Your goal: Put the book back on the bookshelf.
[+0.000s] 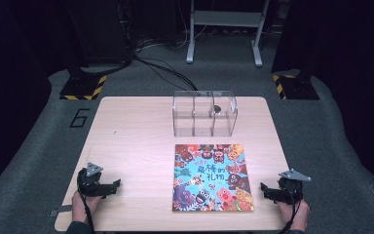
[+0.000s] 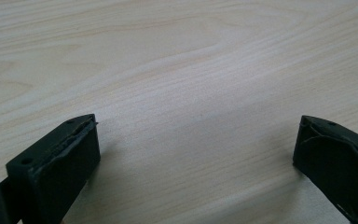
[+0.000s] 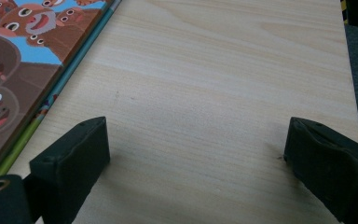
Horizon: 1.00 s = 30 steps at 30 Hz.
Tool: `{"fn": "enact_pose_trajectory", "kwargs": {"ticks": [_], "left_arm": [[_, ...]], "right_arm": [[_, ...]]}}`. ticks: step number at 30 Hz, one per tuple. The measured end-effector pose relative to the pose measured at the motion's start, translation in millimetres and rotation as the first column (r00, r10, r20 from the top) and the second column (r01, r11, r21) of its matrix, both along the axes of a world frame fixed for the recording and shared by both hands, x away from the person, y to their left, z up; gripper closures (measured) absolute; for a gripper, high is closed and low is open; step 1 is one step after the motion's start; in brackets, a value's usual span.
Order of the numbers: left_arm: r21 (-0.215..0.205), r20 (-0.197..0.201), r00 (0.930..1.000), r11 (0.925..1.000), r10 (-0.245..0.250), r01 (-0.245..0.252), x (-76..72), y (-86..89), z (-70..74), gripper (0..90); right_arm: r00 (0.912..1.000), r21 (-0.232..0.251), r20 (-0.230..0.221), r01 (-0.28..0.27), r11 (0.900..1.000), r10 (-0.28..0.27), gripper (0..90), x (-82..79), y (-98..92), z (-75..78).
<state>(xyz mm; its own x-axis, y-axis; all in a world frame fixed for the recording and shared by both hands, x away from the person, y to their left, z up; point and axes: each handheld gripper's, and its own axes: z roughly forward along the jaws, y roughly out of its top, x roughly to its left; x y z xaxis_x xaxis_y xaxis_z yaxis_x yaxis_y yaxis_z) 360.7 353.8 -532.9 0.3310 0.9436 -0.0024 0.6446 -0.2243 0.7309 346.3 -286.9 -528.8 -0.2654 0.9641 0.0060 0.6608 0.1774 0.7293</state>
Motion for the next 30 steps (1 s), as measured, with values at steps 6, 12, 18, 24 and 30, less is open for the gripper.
{"fn": "enact_pose_trajectory", "kwargs": {"ticks": [6,12,18,24,30], "left_arm": [[-0.002,-0.001,1.0000,1.0000,0.004,-0.004,0.1,-0.5,-0.1,0.3],[-0.002,-0.001,1.0000,1.0000,0.004,-0.004,0.1,-0.6,-0.1,0.3],[-0.003,0.002,1.0000,1.0000,0.005,-0.005,0.3,-0.6,-0.2,0.4],[-0.004,0.002,1.0000,1.0000,0.007,-0.007,0.3,-0.5,-0.2,0.5],[0.003,-0.001,1.0000,1.0000,0.004,-0.004,0.3,-0.2,0.1,0.5]], "right_arm": [[0.9999,0.053,-0.014,0.007,0.999,-0.006,3.3,1.4,-2.9,2.8],[1.0000,0.104,-0.002,-0.005,0.995,0.006,3.1,7.3,-1.2,17.4],[0.9969,0.099,-0.025,-0.072,0.992,0.075,3.9,22.0,19.8,32.2],[0.9902,0.104,-0.051,-0.124,0.987,0.130,5.2,33.3,37.8,39.4],[0.9756,0.109,-0.089,-0.191,0.976,0.201,11.5,48.8,55.9,41.1]]}}
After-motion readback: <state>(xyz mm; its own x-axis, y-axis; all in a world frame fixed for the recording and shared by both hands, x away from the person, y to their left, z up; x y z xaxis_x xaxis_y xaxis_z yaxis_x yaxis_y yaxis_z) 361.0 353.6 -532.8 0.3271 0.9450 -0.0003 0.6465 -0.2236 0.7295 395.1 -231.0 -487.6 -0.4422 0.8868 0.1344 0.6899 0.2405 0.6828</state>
